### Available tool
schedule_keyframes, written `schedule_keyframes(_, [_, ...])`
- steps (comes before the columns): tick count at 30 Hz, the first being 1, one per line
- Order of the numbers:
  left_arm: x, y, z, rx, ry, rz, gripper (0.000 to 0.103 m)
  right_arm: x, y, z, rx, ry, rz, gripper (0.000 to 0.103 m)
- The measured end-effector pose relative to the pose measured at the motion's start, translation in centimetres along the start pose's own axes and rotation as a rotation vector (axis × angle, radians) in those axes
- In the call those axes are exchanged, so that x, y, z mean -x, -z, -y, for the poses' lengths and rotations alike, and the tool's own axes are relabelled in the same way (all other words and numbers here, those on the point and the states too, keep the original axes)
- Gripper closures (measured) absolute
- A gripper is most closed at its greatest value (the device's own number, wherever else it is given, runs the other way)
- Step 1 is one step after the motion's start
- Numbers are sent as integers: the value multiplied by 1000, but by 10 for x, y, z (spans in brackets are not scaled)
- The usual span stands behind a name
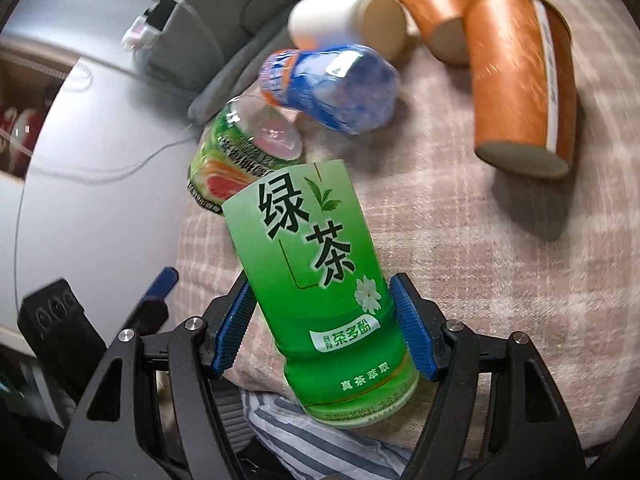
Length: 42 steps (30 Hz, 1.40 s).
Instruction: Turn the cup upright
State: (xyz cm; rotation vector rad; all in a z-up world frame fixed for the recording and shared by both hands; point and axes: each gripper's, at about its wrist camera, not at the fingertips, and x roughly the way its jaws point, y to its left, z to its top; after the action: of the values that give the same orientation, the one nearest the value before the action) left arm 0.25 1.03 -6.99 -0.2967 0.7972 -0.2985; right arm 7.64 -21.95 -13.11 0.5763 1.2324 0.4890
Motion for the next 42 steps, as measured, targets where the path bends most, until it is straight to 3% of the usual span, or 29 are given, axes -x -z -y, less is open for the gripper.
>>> schedule_keyframes(3, [-5, 0, 7, -16, 15, -20, 18, 3, -1, 9, -28, 2, 12, 32])
schedule_keyframes(12, [-20, -4, 18, -16, 47, -80, 18, 9, -4, -8, 78, 42, 41, 25])
schedule_keyframes(20, [-45, -6, 14, 63, 109, -197, 18, 63, 22, -19, 269, 232, 235, 25])
schedule_keyframes(28, [-73, -19, 25, 154, 203, -277, 18, 104, 44, 19, 178, 270, 335, 25])
schedule_keyframes(35, [-103, -22, 26, 218, 204, -337, 21, 117, 49, 39, 128, 268, 370, 25])
schedule_keyframes(42, [-117, -20, 30, 205, 214, -382, 26, 112, 49, 44, 114, 260, 372, 25])
